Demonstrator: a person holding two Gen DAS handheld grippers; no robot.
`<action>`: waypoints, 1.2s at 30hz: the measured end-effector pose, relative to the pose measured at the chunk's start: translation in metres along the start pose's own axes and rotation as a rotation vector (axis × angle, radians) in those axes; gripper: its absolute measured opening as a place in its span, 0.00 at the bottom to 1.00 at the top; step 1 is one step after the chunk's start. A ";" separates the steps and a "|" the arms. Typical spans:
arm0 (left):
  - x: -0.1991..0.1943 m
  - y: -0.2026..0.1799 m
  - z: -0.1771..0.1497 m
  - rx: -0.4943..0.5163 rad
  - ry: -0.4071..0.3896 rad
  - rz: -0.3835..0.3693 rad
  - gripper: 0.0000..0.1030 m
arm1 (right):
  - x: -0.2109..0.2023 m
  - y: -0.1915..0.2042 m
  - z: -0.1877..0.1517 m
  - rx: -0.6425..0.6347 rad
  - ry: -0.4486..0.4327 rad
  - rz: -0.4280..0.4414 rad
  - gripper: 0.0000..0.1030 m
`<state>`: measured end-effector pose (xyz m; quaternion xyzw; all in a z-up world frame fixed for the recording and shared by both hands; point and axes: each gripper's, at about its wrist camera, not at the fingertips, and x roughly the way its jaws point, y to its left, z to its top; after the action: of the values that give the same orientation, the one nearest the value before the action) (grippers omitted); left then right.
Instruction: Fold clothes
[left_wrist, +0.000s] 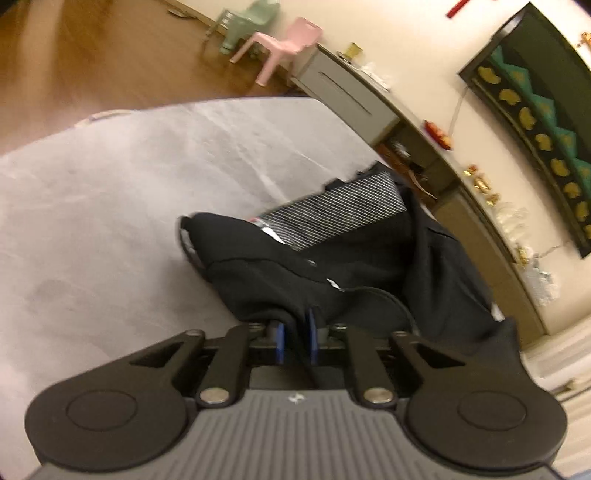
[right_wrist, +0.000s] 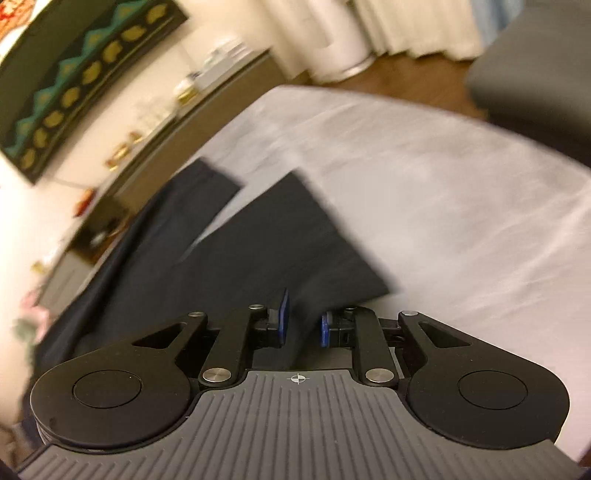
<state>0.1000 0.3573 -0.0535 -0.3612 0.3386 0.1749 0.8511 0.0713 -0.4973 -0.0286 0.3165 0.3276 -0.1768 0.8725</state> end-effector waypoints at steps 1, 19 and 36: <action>-0.005 0.001 0.000 -0.010 -0.018 0.013 0.18 | -0.004 -0.004 0.002 -0.005 -0.031 -0.034 0.20; 0.037 -0.034 -0.008 0.229 0.120 0.002 0.23 | 0.030 0.061 -0.026 -0.441 0.067 -0.021 0.25; -0.018 -0.095 -0.024 0.341 -0.055 -0.079 0.35 | 0.010 0.058 -0.012 -0.332 -0.036 0.069 0.49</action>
<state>0.1278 0.2739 -0.0059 -0.2197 0.3256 0.0910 0.9151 0.1029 -0.4478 -0.0174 0.1759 0.3257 -0.0961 0.9240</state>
